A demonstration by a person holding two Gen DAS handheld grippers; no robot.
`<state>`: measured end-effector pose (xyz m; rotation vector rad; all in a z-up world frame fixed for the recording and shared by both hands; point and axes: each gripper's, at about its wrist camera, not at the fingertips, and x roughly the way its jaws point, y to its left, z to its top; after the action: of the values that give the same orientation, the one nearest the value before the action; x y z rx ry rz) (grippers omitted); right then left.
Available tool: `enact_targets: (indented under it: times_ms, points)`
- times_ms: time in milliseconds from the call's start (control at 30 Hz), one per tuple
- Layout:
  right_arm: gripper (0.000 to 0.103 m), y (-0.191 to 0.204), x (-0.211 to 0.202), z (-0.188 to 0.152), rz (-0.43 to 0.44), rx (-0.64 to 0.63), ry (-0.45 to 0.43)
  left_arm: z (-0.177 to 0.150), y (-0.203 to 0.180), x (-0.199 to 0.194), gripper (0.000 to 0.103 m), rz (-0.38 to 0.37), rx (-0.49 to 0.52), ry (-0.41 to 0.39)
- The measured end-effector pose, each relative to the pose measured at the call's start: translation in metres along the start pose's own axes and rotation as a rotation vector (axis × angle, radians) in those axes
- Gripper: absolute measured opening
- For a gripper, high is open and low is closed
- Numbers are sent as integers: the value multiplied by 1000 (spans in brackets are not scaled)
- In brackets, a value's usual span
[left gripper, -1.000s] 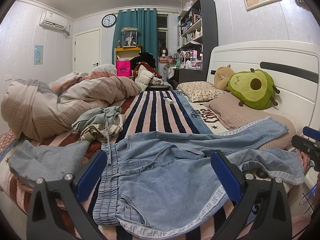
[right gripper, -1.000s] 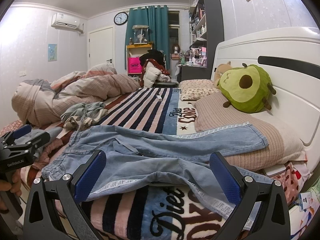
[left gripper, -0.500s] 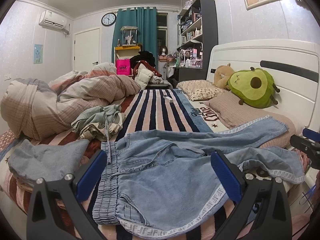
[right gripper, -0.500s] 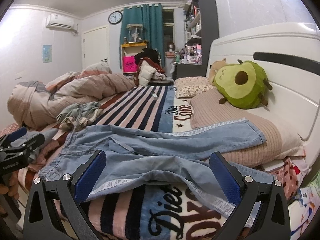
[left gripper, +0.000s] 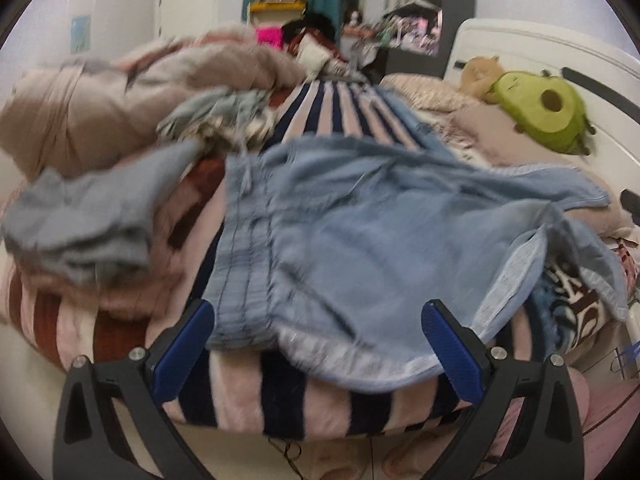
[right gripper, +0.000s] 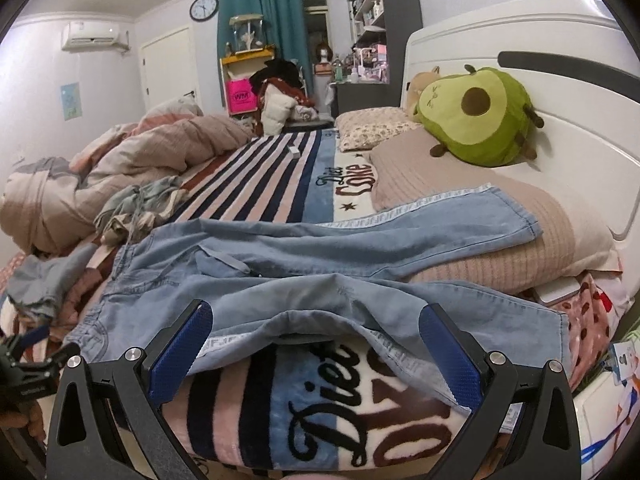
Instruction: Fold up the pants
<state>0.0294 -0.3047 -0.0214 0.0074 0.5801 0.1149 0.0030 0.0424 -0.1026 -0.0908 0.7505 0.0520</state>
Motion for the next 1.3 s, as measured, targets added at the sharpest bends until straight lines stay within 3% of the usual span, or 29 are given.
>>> enact_targets:
  times_ms: [200,333,667,767,967,1033,1133,1300]
  points:
    - [103,-1,11,-1,8,-6,21,-18,17,27,102,-27,-64,102]
    - [103,-2,16,-2,5,-11,36,-24,20,41,102,-112,-140,143]
    - [103,-40,23,-5,-32,-27,41,0,17,60,97,-293,-272,114]
    - [102,-68,25,-12,-39,-40,68,3,19,64,96,-296,-280,110]
    - [102,-129,26,-43,-84,26,142,4,22,72,68,-275,-275,116]
    - [102,-141,27,-54,-92,38,170,5,23,72,42,-270,-260,115]
    - [102,-158,28,-72,-84,89,211,8,24,70,27,-280,-244,102]
    - [102,-182,24,-96,-80,194,236,18,27,59,14,-261,-226,46]
